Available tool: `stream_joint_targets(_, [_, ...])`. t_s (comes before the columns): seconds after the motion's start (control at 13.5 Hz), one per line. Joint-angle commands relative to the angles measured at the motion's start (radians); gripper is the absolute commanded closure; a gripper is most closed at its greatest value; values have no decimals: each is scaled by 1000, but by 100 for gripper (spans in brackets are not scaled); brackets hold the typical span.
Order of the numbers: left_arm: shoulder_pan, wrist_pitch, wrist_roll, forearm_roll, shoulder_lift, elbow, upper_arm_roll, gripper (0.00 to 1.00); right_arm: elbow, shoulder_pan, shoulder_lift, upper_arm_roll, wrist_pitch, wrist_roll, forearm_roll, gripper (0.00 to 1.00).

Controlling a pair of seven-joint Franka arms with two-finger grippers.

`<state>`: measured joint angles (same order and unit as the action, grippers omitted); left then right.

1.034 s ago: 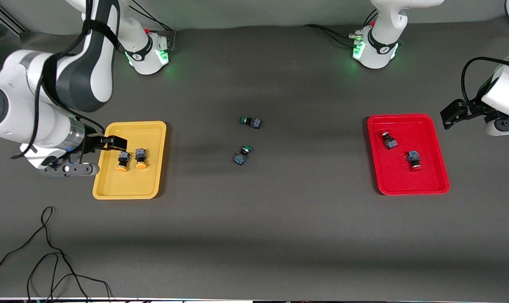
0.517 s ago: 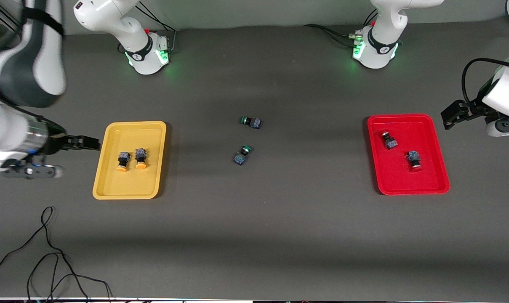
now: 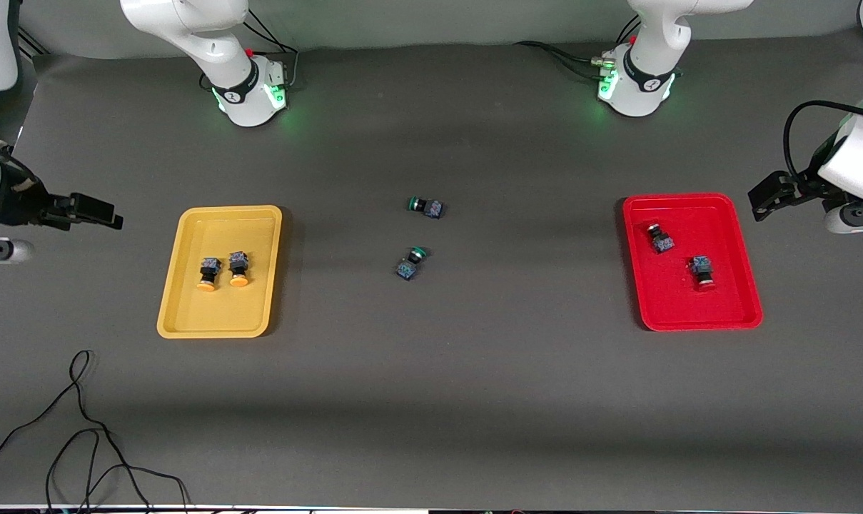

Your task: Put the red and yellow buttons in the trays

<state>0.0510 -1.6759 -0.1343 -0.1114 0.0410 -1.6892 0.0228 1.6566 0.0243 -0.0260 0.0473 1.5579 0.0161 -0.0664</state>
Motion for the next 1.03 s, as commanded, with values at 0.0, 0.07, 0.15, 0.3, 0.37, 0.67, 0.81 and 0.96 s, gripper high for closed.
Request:
stream_joint_targets(0.0, [10,8,12,-13,-7,20,-9,0,49,36,57,-43,28,-27,49,0])
stream_joint_targets(0.07, [10,8,12,-13,-7,20,-9,0,46,36,57,-41,27,-21,62,0])
stream_joint_targets(0.15, [10,8,12,-13,-7,20,-9,0,43,34,54,-41,27,-16,62,0])
stream_joint_targets(0.3, [10,8,12,-13,-7,20,-9,0,29,31,41,-38,24,-16,62,0])
stream_joint_targets(0.37, [10,8,12,-13,-9,20,-9,0,25,26,38,-38,24,-18,63,0])
stream_joint_targets(0.67, [10,8,12,-13,-7,20,-9,0,22,23,37,-37,24,-25,63,0])
stream_joint_targets(0.81, [10,8,12,-13,-7,20,-9,0,22,23,38,-37,24,-25,71,0])
stream_joint_targets(0.96, [9,8,13,-13,-7,20,-9,0,20,23,38,-37,28,-25,80,0])
